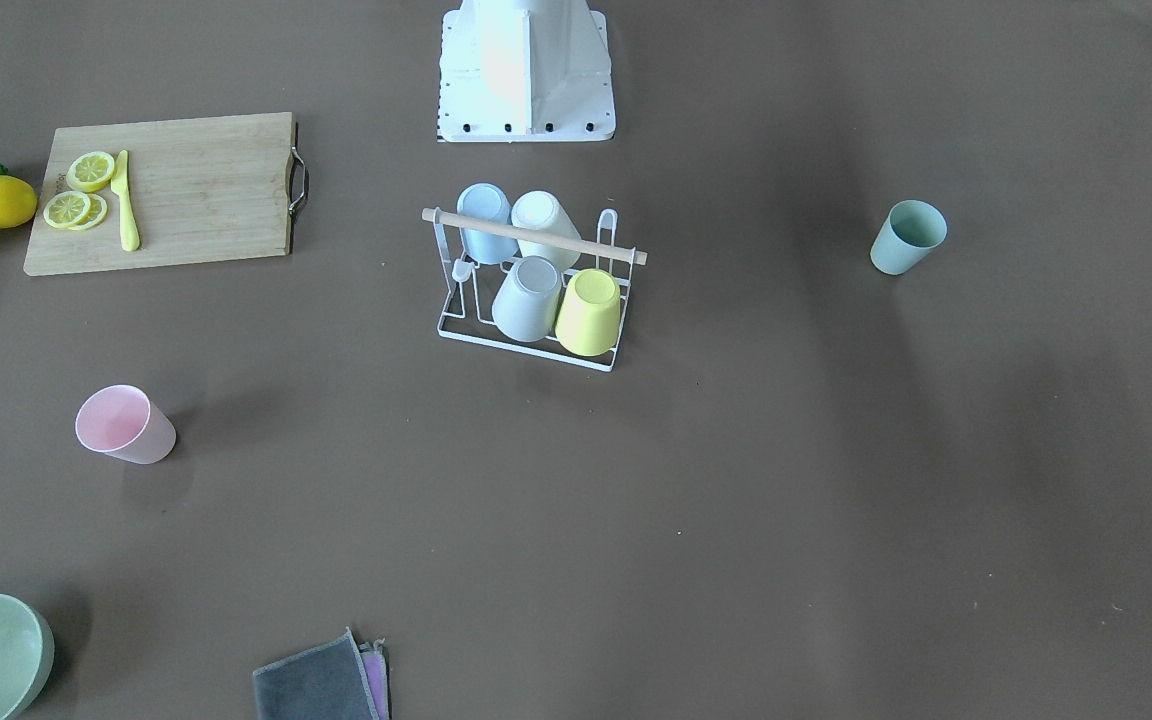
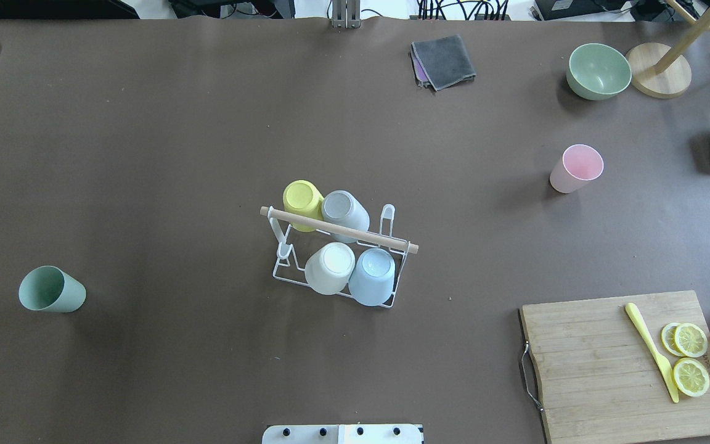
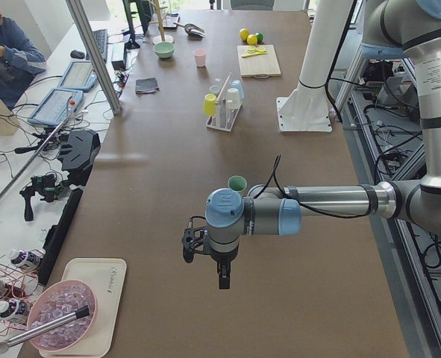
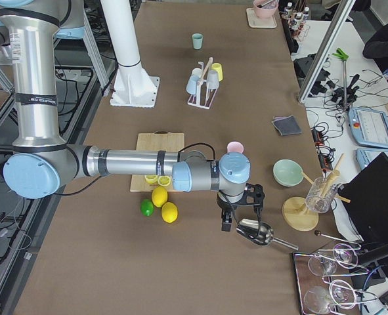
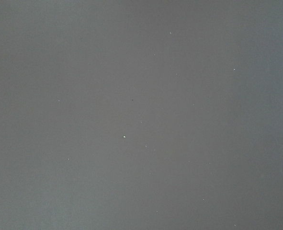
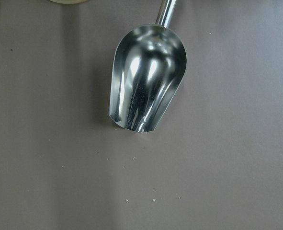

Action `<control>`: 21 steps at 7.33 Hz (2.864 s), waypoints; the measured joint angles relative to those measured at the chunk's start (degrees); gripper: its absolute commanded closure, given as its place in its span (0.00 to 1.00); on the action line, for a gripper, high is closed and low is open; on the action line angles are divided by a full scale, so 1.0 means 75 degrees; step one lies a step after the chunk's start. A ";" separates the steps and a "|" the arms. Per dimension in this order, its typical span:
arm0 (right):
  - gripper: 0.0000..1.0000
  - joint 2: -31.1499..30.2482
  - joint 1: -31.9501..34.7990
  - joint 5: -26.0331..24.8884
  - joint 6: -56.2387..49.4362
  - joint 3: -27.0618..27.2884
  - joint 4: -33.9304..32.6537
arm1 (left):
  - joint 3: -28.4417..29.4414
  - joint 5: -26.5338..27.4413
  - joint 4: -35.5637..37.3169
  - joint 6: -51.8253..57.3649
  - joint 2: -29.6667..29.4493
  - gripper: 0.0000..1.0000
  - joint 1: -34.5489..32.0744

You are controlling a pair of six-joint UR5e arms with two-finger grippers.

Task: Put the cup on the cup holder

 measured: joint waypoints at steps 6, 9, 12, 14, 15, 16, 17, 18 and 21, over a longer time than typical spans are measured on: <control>0.00 0.0537 -0.0537 0.0021 0.0042 0.0280 -0.0463 | 0.0301 0.0030 0.0681 -0.0010 -0.0863 0.02 0.0323; 0.00 0.1023 -0.1201 -0.0133 0.0392 0.0660 -0.0963 | 0.0639 0.0090 0.1436 0.0009 -0.1896 0.02 0.0844; 0.00 0.1941 -0.1825 -0.0164 0.0714 0.0467 -0.1044 | 0.0487 0.0370 0.3078 -0.0011 -0.3213 0.02 0.1657; 0.00 0.2703 -0.2075 -0.0129 0.0938 0.0011 -0.1079 | 0.0484 0.0894 0.4264 -0.0007 -0.4040 0.02 0.2540; 0.00 0.3106 -0.2230 -0.0100 0.0983 -0.0355 -0.1099 | 0.0602 0.1045 0.4591 -0.0006 -0.4371 0.02 0.3091; 0.00 0.3464 -0.2365 -0.0073 0.0999 -0.0757 -0.1107 | 0.0779 0.1110 0.4897 0.0004 -0.4685 0.02 0.3568; 0.00 0.3778 -0.2509 -0.0040 0.1002 -0.1183 -0.1105 | 0.0939 0.1119 0.5143 0.0027 -0.4879 0.02 0.3861; 0.00 0.4062 -0.2687 -0.0019 0.0986 -0.1662 -0.1082 | 0.1118 0.1105 0.5384 0.0193 -0.5034 0.02 0.4084; 0.00 0.5392 -0.2930 0.0007 0.0881 -0.3515 -0.1055 | 0.2032 0.1086 0.5884 0.1635 -0.5494 0.02 0.4500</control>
